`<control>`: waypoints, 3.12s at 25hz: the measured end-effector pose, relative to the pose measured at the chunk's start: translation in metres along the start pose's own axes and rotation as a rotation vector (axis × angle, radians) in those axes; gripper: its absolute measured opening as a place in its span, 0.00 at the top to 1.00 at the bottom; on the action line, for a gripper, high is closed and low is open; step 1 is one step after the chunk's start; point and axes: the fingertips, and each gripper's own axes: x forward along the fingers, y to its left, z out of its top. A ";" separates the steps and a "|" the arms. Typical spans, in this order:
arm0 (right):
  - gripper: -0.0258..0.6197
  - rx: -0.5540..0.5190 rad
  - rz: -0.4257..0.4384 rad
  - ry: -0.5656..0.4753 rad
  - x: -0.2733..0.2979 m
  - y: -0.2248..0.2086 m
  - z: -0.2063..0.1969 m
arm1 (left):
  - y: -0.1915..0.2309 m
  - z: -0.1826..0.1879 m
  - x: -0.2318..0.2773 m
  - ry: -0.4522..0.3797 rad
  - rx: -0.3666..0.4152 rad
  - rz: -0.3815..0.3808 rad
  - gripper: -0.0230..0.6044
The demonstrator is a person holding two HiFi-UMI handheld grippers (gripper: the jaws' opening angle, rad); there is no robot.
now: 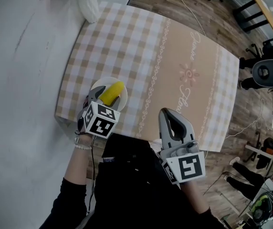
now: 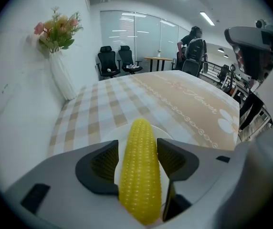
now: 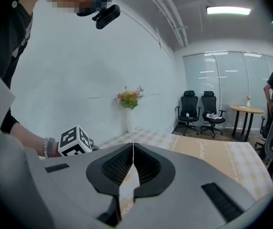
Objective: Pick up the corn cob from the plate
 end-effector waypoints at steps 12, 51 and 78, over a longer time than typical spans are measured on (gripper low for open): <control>0.89 0.004 -0.009 0.015 0.000 0.001 -0.005 | -0.004 -0.014 0.018 0.030 -0.047 -0.058 0.55; 0.89 -0.031 -0.002 -0.055 -0.042 -0.025 0.004 | -0.016 0.041 -0.056 -0.170 -0.159 0.041 0.56; 0.89 -0.100 0.029 -0.146 -0.084 -0.038 0.027 | -0.075 0.109 -0.179 -0.401 -0.129 0.103 0.56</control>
